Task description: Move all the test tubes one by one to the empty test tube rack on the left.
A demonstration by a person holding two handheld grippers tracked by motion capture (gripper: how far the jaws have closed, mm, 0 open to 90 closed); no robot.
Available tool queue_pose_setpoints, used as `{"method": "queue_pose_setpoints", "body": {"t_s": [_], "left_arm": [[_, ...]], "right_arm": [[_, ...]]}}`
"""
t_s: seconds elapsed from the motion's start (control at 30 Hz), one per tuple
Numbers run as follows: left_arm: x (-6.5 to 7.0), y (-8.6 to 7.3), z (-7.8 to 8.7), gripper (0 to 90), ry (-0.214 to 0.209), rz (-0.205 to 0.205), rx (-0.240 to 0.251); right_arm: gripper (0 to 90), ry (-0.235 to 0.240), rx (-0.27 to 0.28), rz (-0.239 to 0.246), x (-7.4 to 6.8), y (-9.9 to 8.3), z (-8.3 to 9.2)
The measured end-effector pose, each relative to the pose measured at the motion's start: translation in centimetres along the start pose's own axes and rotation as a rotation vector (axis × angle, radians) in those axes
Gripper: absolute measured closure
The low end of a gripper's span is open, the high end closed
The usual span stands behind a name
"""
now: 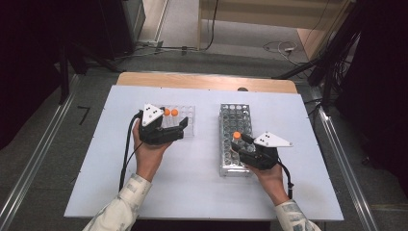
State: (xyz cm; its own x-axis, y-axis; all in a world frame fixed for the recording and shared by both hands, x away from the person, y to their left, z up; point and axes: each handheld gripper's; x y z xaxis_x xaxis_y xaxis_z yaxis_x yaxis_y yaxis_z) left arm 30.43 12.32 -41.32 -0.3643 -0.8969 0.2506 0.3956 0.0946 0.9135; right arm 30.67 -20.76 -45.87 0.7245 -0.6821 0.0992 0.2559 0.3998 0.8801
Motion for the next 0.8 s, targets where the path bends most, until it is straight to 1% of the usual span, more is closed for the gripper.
{"method": "queue_pose_setpoints", "body": {"t_s": [0.07,0.1,0.17,0.23,0.3,0.4,0.57,0.67,0.8], "left_arm": [[0.2,-0.1,0.1,12.4,-0.011,0.005,-0.004],[0.3,-0.2,0.2,12.4,-0.010,0.005,-0.013],[0.4,-0.2,0.3,11.3,-0.027,0.018,-0.024],[0.5,-0.3,0.3,11.4,-0.031,0.022,-0.038],[0.6,-0.4,0.3,12.4,-0.039,0.012,-0.042],[0.8,-0.5,0.4,12.1,-0.039,-0.001,-0.039],[0.9,-0.8,0.2,11.3,-0.056,-0.013,-0.068],[0.9,-1.0,0.0,10.9,-0.062,-0.002,-0.090],[0.9,-1.3,0.2,11.5,-0.063,-0.001,-0.084]], "right_arm": [[53.5,0.008,-0.009,0.007,0.1,0.0,-0.3],[55.0,0.008,-0.010,0.010,0.1,0.0,-0.4],[58.3,0.010,-0.009,0.013,0.2,0.0,-0.4],[61.6,0.007,-0.012,0.015,0.2,0.0,-0.4],[65.6,0.003,-0.014,0.017,0.2,0.0,-0.4],[70.1,-0.001,-0.014,0.022,0.2,0.0,-0.4],[71.9,-0.017,-0.012,0.036,0.1,0.1,-0.3],[72.3,-0.032,-0.002,0.041,-0.1,0.2,-0.1],[72.4,-0.044,0.010,0.050,-0.2,0.5,0.1]]}}
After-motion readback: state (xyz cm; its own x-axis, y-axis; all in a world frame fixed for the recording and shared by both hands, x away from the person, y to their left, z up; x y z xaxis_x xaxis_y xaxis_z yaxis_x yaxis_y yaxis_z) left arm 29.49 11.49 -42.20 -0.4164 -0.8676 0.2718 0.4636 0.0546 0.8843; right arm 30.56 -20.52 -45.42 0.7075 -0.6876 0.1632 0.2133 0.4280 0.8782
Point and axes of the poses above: each handheld gripper's, and its own axes: z roughly backward along the jaws, y roughly out of its top, x roughly to its right, and after that the axes turned 8 degrees about z, right-handed
